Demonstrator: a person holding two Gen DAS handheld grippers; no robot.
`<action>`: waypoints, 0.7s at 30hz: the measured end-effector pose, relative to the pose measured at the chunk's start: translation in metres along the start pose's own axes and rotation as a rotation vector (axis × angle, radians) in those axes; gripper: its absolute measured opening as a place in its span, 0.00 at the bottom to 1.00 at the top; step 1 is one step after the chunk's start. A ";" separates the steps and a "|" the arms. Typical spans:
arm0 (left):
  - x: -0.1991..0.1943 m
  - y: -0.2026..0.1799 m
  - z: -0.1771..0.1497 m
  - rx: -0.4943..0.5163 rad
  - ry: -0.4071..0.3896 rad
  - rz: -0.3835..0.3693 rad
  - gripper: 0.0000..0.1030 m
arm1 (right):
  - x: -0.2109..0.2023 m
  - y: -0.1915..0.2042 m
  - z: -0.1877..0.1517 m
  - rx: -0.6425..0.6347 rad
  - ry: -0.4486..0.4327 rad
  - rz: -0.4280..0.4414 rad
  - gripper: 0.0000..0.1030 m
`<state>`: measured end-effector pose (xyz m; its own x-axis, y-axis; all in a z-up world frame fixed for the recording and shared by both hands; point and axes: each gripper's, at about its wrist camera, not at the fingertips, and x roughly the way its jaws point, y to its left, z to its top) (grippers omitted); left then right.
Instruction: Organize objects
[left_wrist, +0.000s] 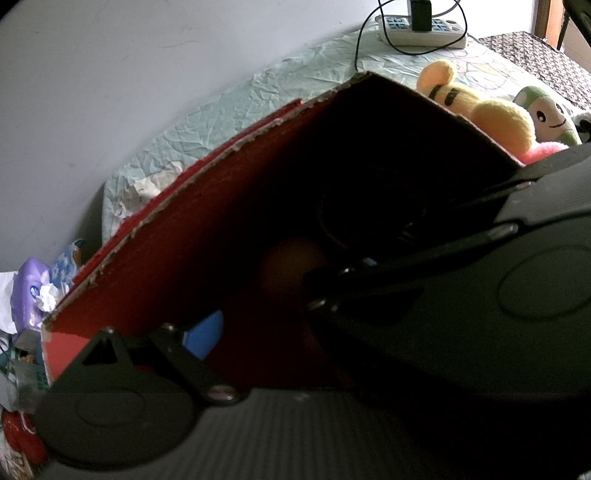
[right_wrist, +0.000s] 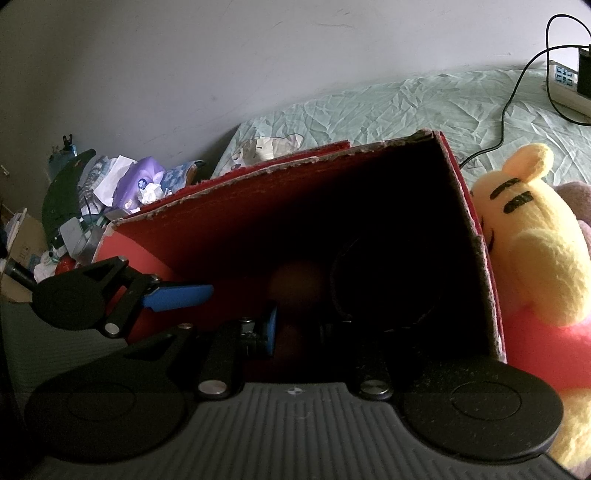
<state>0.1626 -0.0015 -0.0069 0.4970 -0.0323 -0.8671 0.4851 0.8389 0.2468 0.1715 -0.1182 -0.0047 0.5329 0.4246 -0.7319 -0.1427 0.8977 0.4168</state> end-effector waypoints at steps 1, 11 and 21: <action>0.000 0.000 0.000 0.002 -0.002 0.001 0.90 | 0.000 0.001 0.000 0.001 -0.001 0.000 0.21; -0.005 -0.005 -0.006 -0.011 -0.008 0.014 0.90 | -0.005 0.005 -0.004 -0.005 -0.017 -0.029 0.22; -0.025 -0.007 -0.010 -0.049 -0.045 0.033 0.87 | -0.029 0.003 -0.011 -0.038 -0.081 -0.065 0.21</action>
<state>0.1399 -0.0014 0.0086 0.5447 -0.0273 -0.8382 0.4326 0.8654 0.2529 0.1461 -0.1271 0.0118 0.6079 0.3559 -0.7098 -0.1362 0.9274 0.3483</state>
